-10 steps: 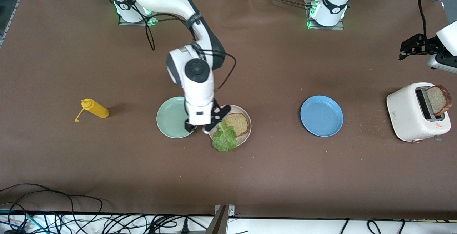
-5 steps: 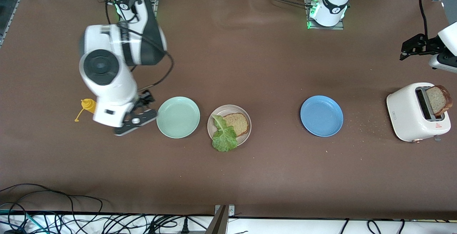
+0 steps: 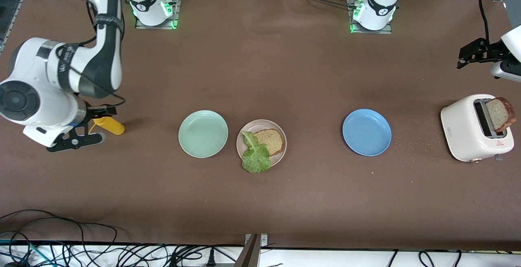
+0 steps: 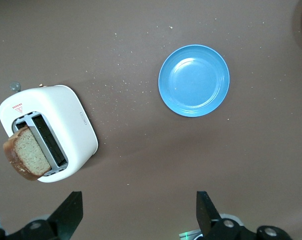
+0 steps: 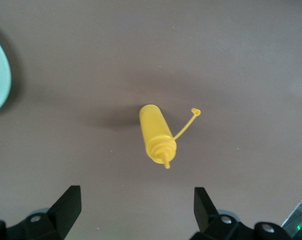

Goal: Make sandwich on beige plate with both arms
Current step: 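Move the right gripper back toward the yellow mustard bottle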

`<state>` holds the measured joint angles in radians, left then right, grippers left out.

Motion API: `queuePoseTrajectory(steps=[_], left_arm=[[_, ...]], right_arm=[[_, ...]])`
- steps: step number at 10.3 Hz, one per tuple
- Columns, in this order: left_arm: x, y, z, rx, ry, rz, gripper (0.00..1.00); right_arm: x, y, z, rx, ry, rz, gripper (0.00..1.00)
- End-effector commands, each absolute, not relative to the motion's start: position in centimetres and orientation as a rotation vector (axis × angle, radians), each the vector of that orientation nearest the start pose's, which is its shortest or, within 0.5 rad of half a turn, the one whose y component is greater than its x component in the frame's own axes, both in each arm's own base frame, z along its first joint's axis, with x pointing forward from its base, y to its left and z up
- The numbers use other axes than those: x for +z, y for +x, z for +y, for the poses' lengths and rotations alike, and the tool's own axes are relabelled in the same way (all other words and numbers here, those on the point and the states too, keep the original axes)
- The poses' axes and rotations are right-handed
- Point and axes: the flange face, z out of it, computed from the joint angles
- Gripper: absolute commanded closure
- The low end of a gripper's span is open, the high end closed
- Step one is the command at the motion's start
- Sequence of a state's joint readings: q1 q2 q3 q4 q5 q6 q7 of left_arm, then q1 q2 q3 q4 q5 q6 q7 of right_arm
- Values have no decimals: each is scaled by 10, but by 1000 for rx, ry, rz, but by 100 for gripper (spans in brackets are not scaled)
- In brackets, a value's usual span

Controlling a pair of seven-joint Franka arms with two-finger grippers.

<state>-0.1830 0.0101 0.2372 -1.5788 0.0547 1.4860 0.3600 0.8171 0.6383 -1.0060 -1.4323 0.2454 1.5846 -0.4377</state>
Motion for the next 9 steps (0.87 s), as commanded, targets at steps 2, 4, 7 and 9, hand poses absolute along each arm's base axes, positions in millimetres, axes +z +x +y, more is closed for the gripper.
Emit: queuePoseTrajectory(steps=[2,4,7,9], left_arm=[[614,549,38,174,-3090,482,0],[614,549,38,175,-3088,482,0],[614,549,35,174,-3088,489,0],[614,549,35,174,-3088,489,0]], right_arm=[[411,639,-46,379,-3162,-609,0],[391,623,-102,301,-2958,-806,0],[366,594,-198,53,-2669,-1120,0],[338,567,-231,-133,-2483,-1282,0]])
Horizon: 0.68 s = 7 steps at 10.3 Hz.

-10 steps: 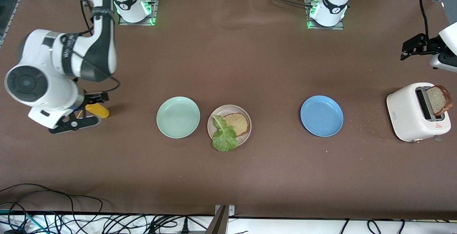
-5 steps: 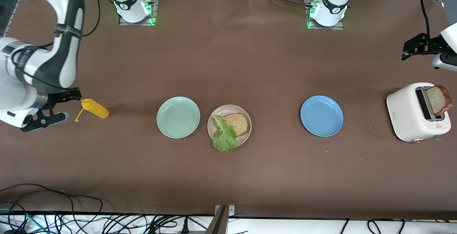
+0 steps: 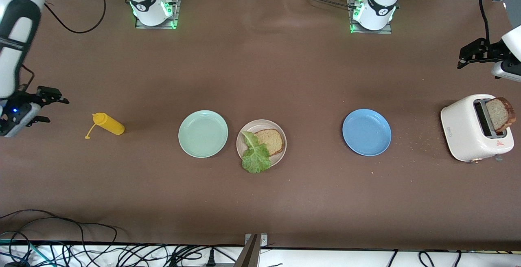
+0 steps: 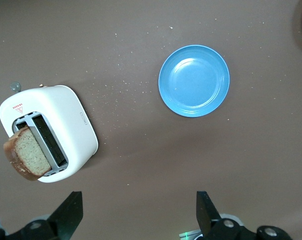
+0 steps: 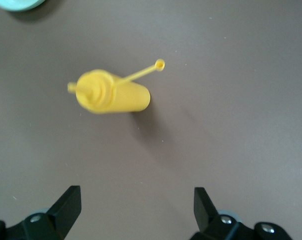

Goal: Make sandwich on beige plate with both arms
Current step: 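Move the right gripper back toward the yellow mustard bottle, then grasp the yellow mustard bottle with the right gripper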

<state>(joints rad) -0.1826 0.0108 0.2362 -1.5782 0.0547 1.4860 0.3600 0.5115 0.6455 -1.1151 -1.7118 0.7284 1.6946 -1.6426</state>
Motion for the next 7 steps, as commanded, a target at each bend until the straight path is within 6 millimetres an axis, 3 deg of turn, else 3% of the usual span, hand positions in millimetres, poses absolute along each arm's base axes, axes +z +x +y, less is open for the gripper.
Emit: queuePoseTrajectory(steps=[1,4,7], left_arm=[[614,549,35,175,-3087,489,0],[614,549,34,174,-3088,492,0],[614,549,34,174,-3088,492,0]], right_arm=[[324,558,-240,-222,-2421,-1325,0],[295,561,-236,-509,-2211,-1559,0],[252,572,-216,-643,-2042,-1717,0]])
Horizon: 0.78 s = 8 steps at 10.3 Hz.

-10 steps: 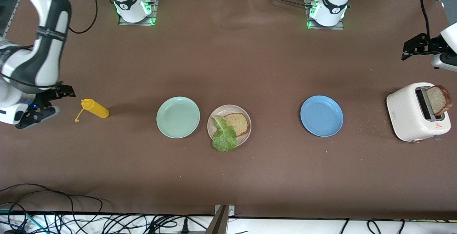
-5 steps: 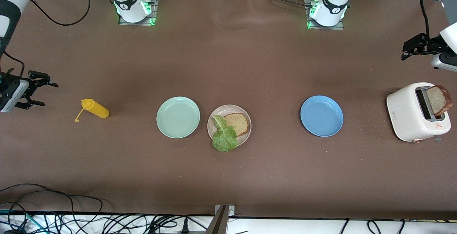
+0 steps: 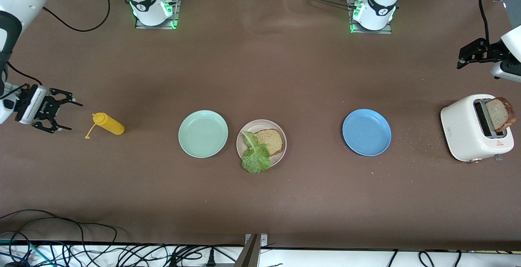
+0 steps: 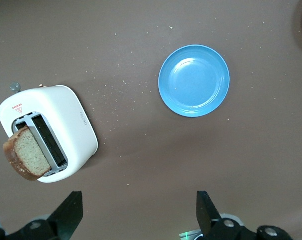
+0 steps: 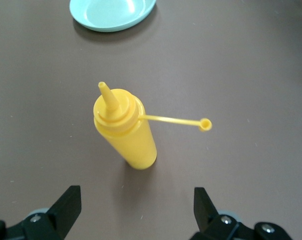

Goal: Make sandwich on beige plate with both arms
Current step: 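Grasp the yellow mustard bottle with the right gripper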

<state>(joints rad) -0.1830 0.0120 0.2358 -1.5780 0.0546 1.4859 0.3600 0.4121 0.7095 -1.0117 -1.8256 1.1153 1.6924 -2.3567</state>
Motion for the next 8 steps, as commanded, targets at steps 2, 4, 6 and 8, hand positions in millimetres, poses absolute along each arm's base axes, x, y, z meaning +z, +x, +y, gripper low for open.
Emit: queuePoseTrajectory(steps=[2,4,6,8], left_arm=[[613,549,34,177,-3088,492,0],[613,550,33,177,-3088,494,0],[613,549,34,177,-3087,491,0],[613,549,34,177,-3087,491,0]], right_arm=[[231,577,-201,-660,-1979,-1760,0],[215,581,-194,-649,-1969,-1790,0],[209,587,-181,-647,-1953,-1813,0],[202,593,-168,-667,-1937,-1813,0]])
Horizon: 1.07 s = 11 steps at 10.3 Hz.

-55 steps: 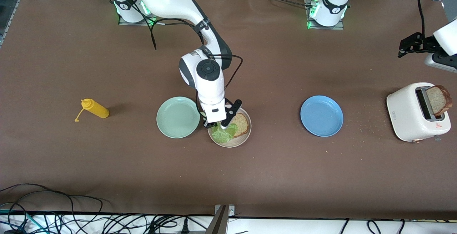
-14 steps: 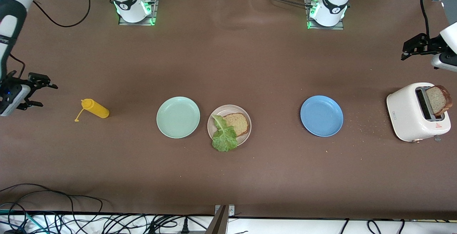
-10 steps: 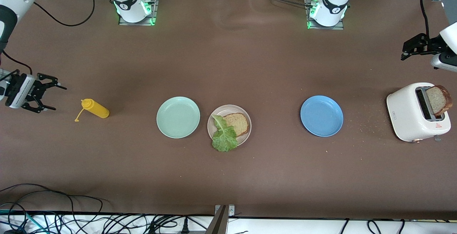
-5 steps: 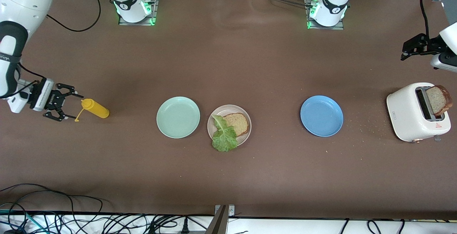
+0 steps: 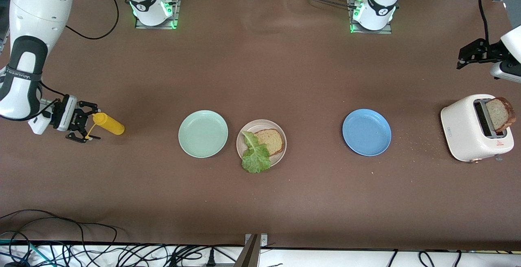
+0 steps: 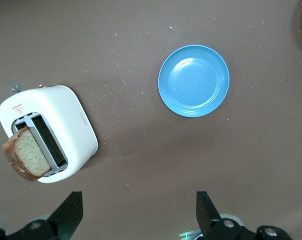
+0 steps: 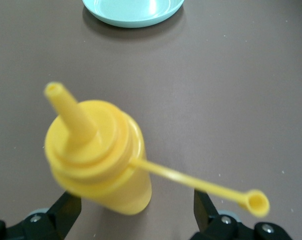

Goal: Make sandwich on beige plate with both arms
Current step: 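Lift the mustard bottle with the right gripper toward the beige plate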

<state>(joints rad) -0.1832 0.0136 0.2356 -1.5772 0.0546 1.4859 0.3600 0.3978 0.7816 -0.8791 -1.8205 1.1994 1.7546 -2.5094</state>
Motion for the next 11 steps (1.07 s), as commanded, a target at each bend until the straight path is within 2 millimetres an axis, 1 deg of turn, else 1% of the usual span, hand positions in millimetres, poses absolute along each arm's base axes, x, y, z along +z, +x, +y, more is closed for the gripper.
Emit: queuePoseTrajectory(steps=[1,2,3,4,6,7,8,9,11], left_arm=[[613,549,34,177,-3086,494,0],[613,549,34,177,-3088,494,0],[613,549,35,177,-3087,491,0],[613,549,35,177,-3087,491,0],[613,549,35,177,-3087,489,0],[612,549,35,179,-3087,489,0],[612,549,35,182,-3088,489,0],[612,549,36,187,-3088,487,0],[610,549,35,205,-3089,487,0]], right_arm=[[196,595,-158,-678,-1923,-1804,14],[192,599,-149,-693,-1923,-1810,27],[186,602,-137,-696,-1906,-1817,64],[185,607,-130,-699,-1901,-1833,100],[195,621,-116,-703,-1881,-1876,100],[200,628,-104,-700,-1865,-1899,100],[210,640,-94,-705,-1853,-1943,100],[217,648,-74,-685,-1847,-1976,100],[235,662,-24,-576,-1906,-2008,100]])
